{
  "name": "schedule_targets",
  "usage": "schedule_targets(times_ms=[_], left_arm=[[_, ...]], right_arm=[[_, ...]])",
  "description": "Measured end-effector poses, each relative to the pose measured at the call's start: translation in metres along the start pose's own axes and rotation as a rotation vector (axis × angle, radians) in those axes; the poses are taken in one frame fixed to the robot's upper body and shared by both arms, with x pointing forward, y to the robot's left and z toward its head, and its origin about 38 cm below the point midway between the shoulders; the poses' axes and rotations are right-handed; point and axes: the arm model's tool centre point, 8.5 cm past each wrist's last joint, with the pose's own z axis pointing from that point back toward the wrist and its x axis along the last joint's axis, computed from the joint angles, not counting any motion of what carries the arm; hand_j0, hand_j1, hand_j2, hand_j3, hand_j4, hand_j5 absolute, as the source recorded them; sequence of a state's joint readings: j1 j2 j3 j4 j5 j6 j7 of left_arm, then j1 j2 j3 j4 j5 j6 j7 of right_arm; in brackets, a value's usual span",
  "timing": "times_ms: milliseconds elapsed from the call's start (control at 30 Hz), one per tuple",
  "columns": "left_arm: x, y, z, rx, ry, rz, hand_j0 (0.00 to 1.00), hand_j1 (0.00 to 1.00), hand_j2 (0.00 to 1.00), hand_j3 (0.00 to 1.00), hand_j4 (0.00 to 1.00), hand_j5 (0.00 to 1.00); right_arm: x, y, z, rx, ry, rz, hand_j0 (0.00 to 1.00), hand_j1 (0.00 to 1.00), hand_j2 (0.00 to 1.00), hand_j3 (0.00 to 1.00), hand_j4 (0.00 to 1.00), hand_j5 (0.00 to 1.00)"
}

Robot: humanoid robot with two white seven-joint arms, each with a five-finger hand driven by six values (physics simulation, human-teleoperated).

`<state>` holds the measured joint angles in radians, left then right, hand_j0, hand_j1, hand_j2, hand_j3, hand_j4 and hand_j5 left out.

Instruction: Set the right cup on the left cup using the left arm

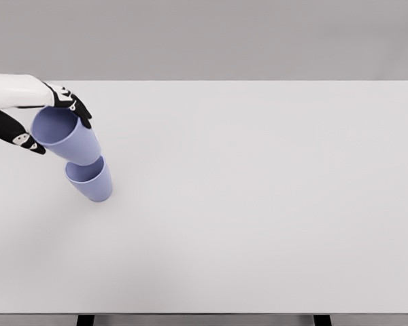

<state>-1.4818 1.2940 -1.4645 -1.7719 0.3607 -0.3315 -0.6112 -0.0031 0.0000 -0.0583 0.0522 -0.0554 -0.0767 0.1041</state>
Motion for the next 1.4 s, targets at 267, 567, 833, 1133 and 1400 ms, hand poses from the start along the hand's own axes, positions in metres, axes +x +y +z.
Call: schedule_targets(times_ms=[267,567,833,1133,1400], left_arm=[[-0.002,-0.004,-0.003,-0.013,0.005,0.007,0.69,0.69,0.69,0.69,0.69,0.69],[-0.004,-0.008,-0.003,-0.023,0.009,0.015,0.70,0.70,0.70,0.70,0.70,0.70],[-0.005,-0.014,-0.002,-0.034,0.005,0.020,0.70,0.70,0.70,0.70,0.70,0.70],[-0.006,-0.018,-0.003,-0.043,0.003,0.027,0.70,0.70,0.70,0.70,0.70,0.70],[-0.006,-0.020,-0.009,-0.056,0.005,0.032,0.70,0.70,0.70,0.70,0.70,0.70]], right_arm=[[0.000,0.000,0.000,0.000,0.000,0.000,1.00,1.00,1.00,1.00,1.00,1.00],[0.000,0.000,0.000,0.000,0.000,0.000,1.00,1.00,1.00,1.00,1.00,1.00],[0.000,0.000,0.000,0.000,0.000,0.000,1.00,1.00,1.00,1.00,1.00,1.00],[0.000,0.000,0.000,0.000,0.000,0.000,1.00,1.00,1.00,1.00,1.00,1.00],[0.000,0.000,0.000,0.000,0.000,0.000,1.00,1.00,1.00,1.00,1.00,1.00]])
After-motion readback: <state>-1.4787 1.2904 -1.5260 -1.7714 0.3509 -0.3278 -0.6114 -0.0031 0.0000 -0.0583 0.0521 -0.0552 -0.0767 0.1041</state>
